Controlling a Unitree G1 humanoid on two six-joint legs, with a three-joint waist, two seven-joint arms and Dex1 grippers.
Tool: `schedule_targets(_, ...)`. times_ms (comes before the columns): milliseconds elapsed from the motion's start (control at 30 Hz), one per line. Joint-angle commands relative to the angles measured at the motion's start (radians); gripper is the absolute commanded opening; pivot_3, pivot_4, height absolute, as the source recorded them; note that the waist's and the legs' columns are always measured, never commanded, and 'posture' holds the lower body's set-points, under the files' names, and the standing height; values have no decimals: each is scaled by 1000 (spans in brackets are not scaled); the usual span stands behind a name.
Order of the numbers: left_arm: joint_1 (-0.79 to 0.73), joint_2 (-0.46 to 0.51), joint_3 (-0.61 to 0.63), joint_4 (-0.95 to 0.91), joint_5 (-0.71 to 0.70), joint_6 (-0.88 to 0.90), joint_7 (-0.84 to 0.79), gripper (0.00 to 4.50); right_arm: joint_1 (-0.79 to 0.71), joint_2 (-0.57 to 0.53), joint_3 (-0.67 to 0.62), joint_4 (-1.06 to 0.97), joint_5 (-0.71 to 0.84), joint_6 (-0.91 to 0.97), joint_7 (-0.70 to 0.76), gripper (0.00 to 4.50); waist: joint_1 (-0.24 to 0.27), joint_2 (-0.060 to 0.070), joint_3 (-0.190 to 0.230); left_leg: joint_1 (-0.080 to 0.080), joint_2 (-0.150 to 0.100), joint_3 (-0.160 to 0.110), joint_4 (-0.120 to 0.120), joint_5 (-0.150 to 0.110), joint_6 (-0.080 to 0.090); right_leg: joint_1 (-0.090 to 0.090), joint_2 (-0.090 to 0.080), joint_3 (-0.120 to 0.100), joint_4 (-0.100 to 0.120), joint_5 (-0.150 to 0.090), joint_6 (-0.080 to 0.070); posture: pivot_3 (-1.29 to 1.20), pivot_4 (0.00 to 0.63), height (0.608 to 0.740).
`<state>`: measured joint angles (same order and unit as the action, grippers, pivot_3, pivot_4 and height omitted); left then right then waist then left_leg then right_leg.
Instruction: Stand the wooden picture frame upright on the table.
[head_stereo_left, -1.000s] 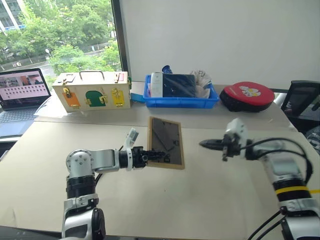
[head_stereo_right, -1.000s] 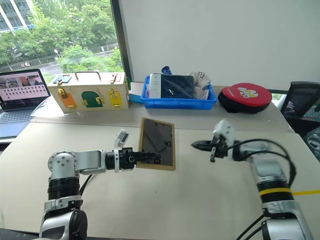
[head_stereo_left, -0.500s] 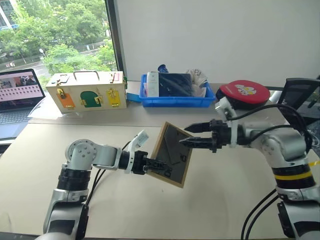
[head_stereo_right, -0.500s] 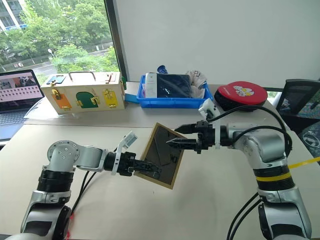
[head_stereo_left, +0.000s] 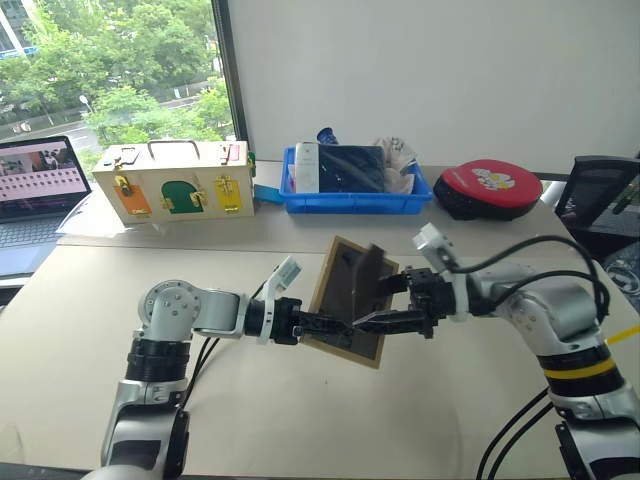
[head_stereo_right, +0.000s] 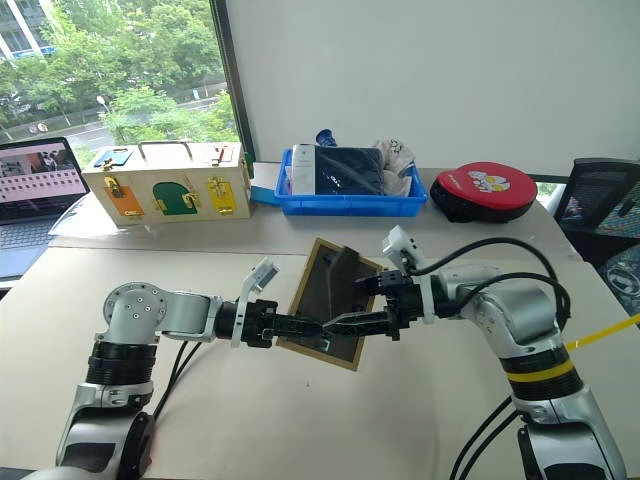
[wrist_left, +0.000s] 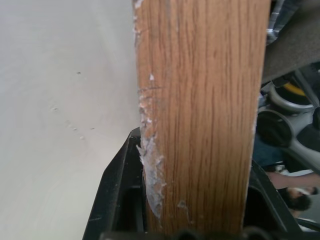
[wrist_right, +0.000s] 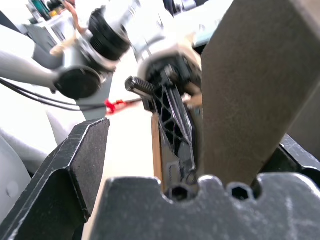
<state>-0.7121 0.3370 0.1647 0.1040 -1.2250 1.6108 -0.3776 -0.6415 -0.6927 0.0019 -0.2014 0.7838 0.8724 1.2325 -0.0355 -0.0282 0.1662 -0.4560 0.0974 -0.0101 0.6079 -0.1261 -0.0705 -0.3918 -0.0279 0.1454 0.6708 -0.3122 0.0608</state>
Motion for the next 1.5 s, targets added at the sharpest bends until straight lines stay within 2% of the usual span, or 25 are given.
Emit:
schedule_targets(33,-13,6,40,61,13,4,3,1131,31,-13,-85,-97,100,-11,24,4483,-1,0,0,0,0,0,0,0,0,0,0,0,0,0,0,0,150,725)
schedule_targets(167,-52,-12,94,194,-19,4,37,1131,93,-51,-95,-101,34,-52,-6,4483,-1,0,0,0,0,-1,0,0,0,0,0,-1,0,0,0,0,150,725)
schedule_targets(300,-67,21,54,275,-143,4,50,1131,141,-104,-44,29,-290,-375,-92,4483,-5,0,0,0,0,-2,0,0,0,0,0,-1,0,0,0,0,150,725)
schedule_targets(467,-72,54,53,332,-230,4,94,1131,207,-158,-76,212,-466,-667,-120,4483,-5,0,0,0,0,-2,0,0,0,0,0,-1,0,0,0,0,150,725)
schedule_targets(533,-72,75,41,358,-279,4,100,1131,229,-141,-115,268,-513,-793,-186,4483,-3,0,0,0,0,-2,0,0,0,0,0,-1,0,0,0,0,150,725)
schedule_targets(600,-84,91,25,406,-333,4,105,1131,248,-145,-81,315,-723,-1137,-327,4483,-4,0,0,0,-1,-2,0,0,0,0,0,-1,0,0,0,0,150,725)
schedule_targets(667,-107,88,29,465,-365,4,120,1131,241,-133,-53,338,-895,-1385,-470,4483,-7,0,0,0,-1,-2,0,0,0,0,0,-1,0,0,0,0,150,725)
schedule_targets(767,-134,90,25,524,-393,4,141,1131,213,-92,-34,333,-1110,-1573,-690,4483,-11,0,0,1,-1,-2,0,1,-1,0,0,-1,1,0,0,0,150,725)
schedule_targets(833,-142,91,14,536,-410,4,152,1131,199,-71,-9,334,-1216,-1640,-780,4483,-8,0,0,1,-1,-2,-1,1,-2,-1,0,-1,2,0,0,0,150,725)
schedule_targets(1033,-149,91,1,550,-448,4,179,1131,156,-25,52,362,-1362,-1707,-938,4483,0,0,0,1,-1,-2,0,2,-2,0,0,-1,2,0,0,0,150,725)
schedule_targets(1233,-131,88,-3,525,-477,4,207,1131,99,8,80,393,-1382,-1720,-1022,4483,-1,0,0,2,-1,-2,0,2,-3,1,-1,-1,2,0,0,0,150,725)
schedule_targets(1300,-110,84,13,467,-454,-10,219,1131,96,7,92,403,-1342,-1731,-1012,4080,-1,0,0,2,-1,-2,-1,2,-3,1,-1,-1,3,0,0,0,150,725)
schedule_targets(1500,-80,67,51,432,-419,-52,265,1131,111,7,90,378,-1347,-1760,-1046,2207,4,0,0,2,-1,-3,0,2,-3,2,-1,-2,3,0,0,0,150,725)
